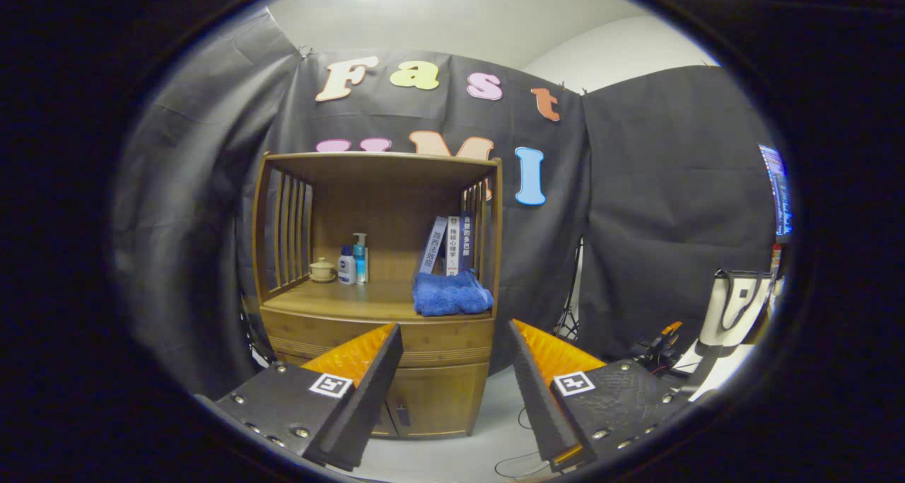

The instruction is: Pull open the drawer, take out the items inside it, and place them on the countertop above the cabinet.

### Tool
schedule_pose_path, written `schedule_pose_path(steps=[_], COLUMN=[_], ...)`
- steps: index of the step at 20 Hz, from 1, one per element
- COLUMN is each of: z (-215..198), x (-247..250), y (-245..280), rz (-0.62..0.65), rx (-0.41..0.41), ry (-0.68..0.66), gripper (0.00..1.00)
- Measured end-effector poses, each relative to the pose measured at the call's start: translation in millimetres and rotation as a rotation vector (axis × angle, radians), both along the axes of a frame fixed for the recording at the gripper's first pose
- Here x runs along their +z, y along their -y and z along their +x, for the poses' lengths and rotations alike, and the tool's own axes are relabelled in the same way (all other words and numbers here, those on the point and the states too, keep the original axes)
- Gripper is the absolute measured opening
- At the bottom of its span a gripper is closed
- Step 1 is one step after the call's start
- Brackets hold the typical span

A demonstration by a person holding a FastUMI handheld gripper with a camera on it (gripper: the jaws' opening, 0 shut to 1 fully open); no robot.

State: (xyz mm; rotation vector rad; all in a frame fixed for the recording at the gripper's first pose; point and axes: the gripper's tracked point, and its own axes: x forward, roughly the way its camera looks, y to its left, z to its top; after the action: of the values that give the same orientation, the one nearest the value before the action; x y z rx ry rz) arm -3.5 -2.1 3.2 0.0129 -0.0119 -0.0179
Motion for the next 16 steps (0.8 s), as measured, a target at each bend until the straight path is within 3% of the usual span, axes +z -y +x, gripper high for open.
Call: schedule_pose_path(steps=[16], z=[20], x=[-7], y=[9], rz=[0.017], rx=[-0.031], ry=[-0.003], gripper=[0.88])
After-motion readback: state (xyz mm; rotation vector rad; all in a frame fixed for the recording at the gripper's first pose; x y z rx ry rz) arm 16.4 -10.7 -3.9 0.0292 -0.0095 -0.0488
